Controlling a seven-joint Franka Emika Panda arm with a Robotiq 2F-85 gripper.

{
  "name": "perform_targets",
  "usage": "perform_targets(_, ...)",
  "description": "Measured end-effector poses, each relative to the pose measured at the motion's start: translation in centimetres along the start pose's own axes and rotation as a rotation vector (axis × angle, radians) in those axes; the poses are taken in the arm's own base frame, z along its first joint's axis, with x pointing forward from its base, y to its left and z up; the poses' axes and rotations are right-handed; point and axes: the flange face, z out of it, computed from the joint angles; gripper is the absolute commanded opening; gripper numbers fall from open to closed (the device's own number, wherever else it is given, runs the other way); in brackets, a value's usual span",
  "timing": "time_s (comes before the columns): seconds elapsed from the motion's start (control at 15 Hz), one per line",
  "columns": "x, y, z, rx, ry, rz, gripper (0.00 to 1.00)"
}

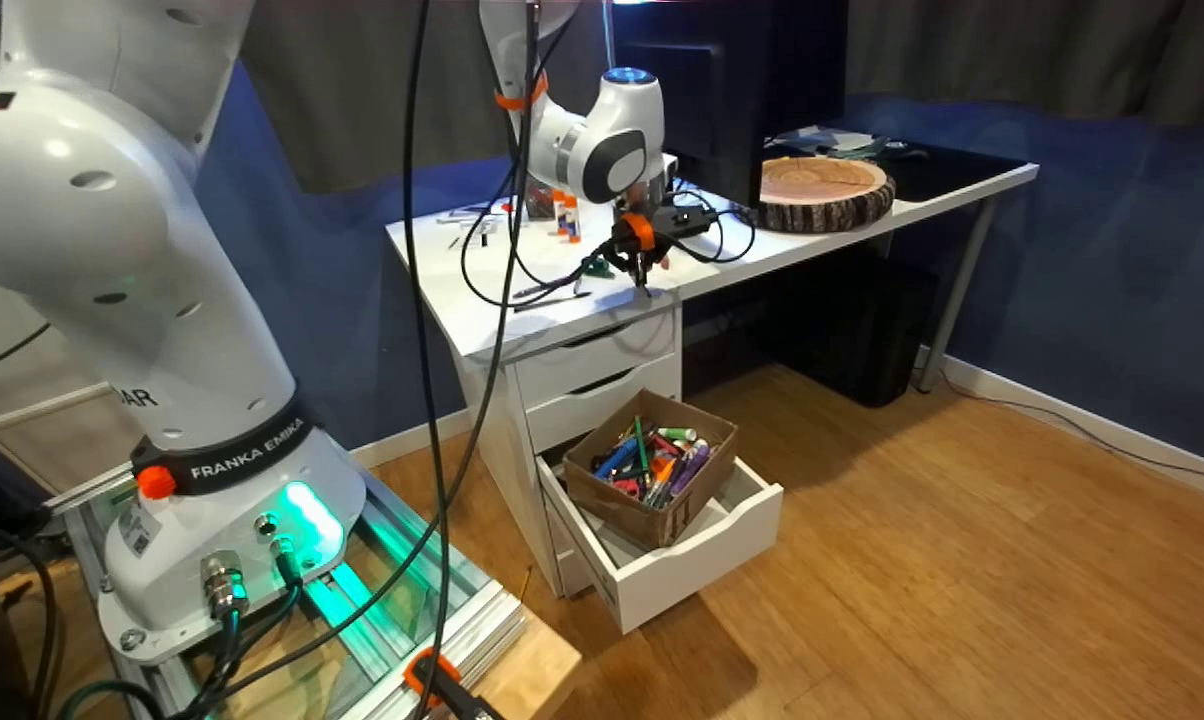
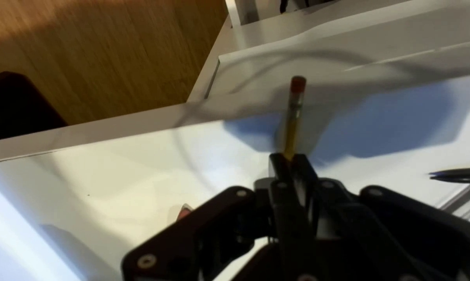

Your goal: Put the pencils inside the box

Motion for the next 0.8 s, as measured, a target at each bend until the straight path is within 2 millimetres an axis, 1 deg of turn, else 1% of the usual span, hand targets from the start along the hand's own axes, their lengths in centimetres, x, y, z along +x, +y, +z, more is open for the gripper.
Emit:
perform_targets(0.07, -0.6, 0.0, -0.8, 0.017, 0.006, 0.003, 0.02)
perform_targets(0.2, -2.3, 0.0, -2.6, 0.051, 0.019, 0.012, 0.02)
perform_targets(0.33, -4.9, -0.1, -4.4, 0.095, 0.036, 0.032, 0.02)
perform_targets(0.47, -7.9, -0.1, -5.8, 0.140, 0.040, 0.059, 0.02)
perform_targets(0.6, -10.9, -0.1, -6.6, 0.186, 0.033, 0.085, 0.02)
perform_targets(0.8, -14.9, -0.2, -6.8, 0.245, 0.015, 0.127, 0.02)
